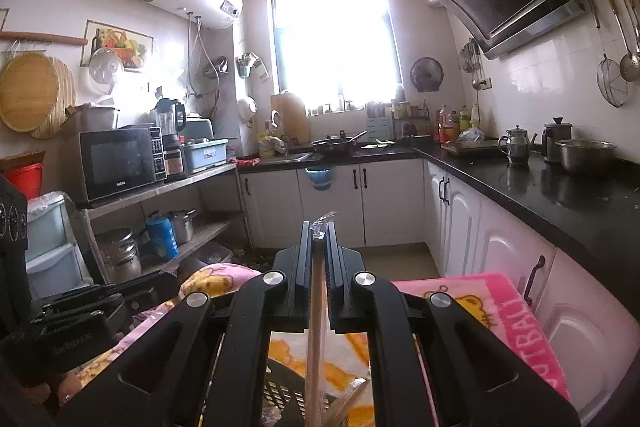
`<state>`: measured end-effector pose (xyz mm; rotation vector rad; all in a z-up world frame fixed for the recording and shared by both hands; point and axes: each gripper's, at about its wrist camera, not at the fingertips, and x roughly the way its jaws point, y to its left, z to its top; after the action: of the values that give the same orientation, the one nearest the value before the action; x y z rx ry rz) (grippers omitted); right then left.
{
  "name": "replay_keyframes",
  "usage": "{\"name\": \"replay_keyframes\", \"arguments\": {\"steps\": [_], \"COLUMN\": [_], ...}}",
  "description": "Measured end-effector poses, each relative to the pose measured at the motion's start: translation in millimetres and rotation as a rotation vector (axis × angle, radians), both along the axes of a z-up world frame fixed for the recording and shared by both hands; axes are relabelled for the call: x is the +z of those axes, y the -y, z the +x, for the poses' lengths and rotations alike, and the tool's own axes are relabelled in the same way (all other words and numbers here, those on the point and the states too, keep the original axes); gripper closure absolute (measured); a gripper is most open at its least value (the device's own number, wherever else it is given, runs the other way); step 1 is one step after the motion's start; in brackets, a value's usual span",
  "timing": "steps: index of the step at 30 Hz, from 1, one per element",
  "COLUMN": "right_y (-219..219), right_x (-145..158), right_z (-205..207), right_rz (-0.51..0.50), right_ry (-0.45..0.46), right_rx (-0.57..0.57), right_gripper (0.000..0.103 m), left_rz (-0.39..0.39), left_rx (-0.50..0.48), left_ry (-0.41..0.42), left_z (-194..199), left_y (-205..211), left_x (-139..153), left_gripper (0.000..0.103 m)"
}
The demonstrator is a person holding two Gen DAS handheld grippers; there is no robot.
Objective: Organize utensils
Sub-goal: 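Lower the chopsticks into the caddy and open the left tool while the right tool opens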
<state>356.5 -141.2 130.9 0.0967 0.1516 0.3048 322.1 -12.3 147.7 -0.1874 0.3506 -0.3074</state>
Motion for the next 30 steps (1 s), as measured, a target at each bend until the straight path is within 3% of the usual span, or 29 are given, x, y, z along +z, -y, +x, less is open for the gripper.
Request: {"name": "replay_keyframes", "arguments": {"steps": [15,30], "right_y": [-6,-7], "right_x": [-47,-68], "right_z": [5,-6], "right_rz": [-0.024,-0.067], "right_ry": [0.001,-0.098], "right_rx": [0.015,0.058], "right_gripper": [0.097,0.096], "left_rz": [0.016,0.048], "left_rx": [-0.020,-0.014], "left_ry": [-0.089,-0.104], "left_z": [18,17], "left_y": [5,6], "left_x": [-37,-50], "left_gripper": [0.098,0.098]}}
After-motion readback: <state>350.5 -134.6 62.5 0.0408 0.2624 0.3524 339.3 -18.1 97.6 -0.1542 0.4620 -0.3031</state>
